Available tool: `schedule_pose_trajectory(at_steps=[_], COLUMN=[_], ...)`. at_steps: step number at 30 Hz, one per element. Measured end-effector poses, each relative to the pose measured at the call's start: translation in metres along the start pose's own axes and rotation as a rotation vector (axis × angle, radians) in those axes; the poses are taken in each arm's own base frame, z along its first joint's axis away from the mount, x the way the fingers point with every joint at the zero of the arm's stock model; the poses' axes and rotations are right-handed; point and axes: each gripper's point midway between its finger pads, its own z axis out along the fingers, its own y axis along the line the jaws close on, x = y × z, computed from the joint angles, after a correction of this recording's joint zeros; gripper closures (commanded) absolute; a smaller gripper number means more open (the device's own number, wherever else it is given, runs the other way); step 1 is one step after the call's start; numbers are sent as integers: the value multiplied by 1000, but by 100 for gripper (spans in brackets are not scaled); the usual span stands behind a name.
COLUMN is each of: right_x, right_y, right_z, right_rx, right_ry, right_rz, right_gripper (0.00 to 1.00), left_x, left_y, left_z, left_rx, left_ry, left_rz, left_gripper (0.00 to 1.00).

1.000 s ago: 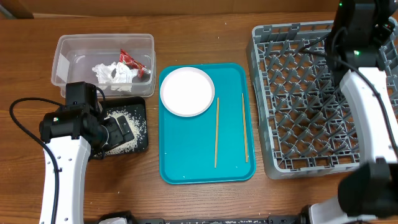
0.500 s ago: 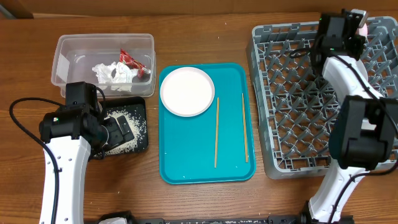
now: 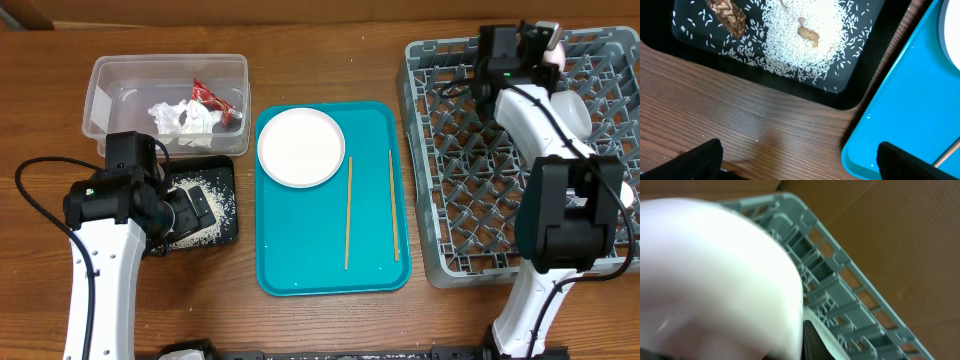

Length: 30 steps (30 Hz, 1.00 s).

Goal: Sort waste into correct bins and load items into the dishwasher
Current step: 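Carry the pink bowl with the right gripper into the dish rack, then reach the right gripper to the white plate and grasp its edge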

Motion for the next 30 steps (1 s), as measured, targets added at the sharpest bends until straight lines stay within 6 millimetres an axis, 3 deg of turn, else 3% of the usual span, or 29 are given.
schedule_pose_trajectory(at_steps=[1,6,11,14,16,20,22,26,30], right_x=[4,26,35,32,20,-8,-14,-11,12], right_y=[2,19,26,20,9,-15,-14,20,64], right_z=[-3,-10,-21,-32,-44,-85,-106,-159,-208], right_rx=[-6,-54,-99,-148,-195,-383,-515,-898,-1201], right_ry=[9,56,85,97,88,67,73,139,255], right_rz=[-16,-99,-101,-86,-40,62,90,93,27], right_gripper=[66,51,35,30,25,19,20,19,20], left_x=[0,0,0,0,0,0,0,0,0], left_y=[0,0,0,0,0,0,0,0,0], left_z=[0,0,0,0,0,0,0,0,0], left_rx=[0,0,0,0,0,0,0,0,0], left_ry=[0,0,0,0,0,0,0,0,0], left_rz=[0,0,0,0,0,0,0,0,0], left_gripper=[0,0,0,0,0,0,0,0,0])
